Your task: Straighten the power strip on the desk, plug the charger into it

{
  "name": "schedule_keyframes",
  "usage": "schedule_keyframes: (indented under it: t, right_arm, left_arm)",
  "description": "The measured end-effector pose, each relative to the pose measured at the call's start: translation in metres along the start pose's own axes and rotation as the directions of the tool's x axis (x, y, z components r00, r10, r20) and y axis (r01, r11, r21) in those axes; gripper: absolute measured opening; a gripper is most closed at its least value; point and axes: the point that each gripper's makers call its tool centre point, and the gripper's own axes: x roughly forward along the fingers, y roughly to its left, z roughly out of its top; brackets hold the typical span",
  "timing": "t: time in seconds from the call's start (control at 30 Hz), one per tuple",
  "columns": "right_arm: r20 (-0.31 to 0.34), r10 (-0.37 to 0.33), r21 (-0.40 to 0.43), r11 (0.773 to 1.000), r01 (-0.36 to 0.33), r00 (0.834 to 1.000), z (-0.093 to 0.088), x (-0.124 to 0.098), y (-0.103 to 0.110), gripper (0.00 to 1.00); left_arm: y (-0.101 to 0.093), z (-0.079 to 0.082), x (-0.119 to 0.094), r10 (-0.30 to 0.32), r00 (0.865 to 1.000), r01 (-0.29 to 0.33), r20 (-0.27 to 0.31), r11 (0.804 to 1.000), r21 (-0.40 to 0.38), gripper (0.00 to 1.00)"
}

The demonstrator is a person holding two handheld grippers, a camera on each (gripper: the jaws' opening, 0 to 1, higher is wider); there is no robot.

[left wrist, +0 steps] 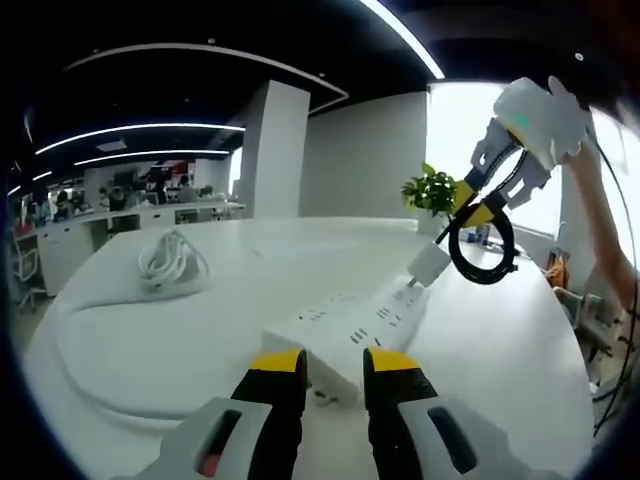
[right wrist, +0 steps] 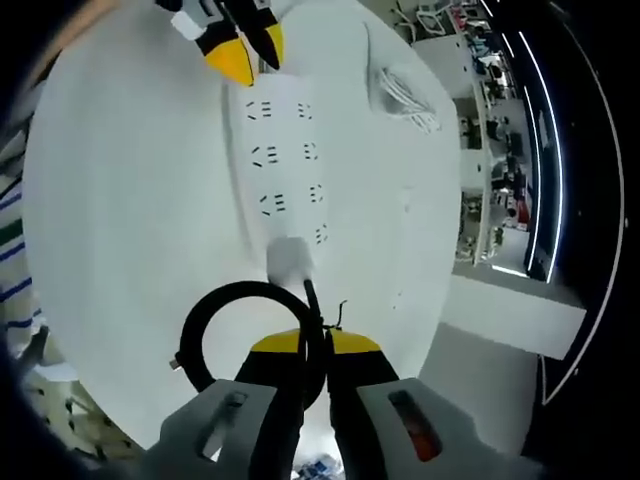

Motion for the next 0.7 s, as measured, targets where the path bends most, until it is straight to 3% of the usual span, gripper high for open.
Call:
schedule_keyframes:
  t: [0.53, 0.57, 0.6, 0.7]
  right_arm:
    - [0.036, -0.02, -0.042, 0.999, 0.021, 0.999, 0.02, 0.001, -0.011, 0.07]
    - [0.05, -0.021, -0.036, 0.999, 0.023, 0.999, 0.024, 0.001, -0.011, 0.07]
    - [0.106, 0.005, -0.032, 0.999, -0.001, 0.994, 0.035, 0.003, -0.007, 0.07]
    - [0.047, -0.018, -0.058, 0.998, 0.02, 0.999, 0.028, 0.004, -0.011, 0.07]
  left_arm:
    - [0.002, 0.001, 0.001, 0.004, 1.0, -0.004, 0.003, 1.0, -0.008, 0.22]
    - [0.002, 0.001, 0.001, 0.005, 1.0, -0.005, 0.002, 1.0, -0.009, 0.22]
    - [0.003, 0.001, 0.001, 0.006, 1.0, -0.006, 0.003, 1.0, -0.011, 0.22]
    - [0.003, 0.002, 0.001, 0.007, 1.0, -0.007, 0.006, 1.0, -0.014, 0.22]
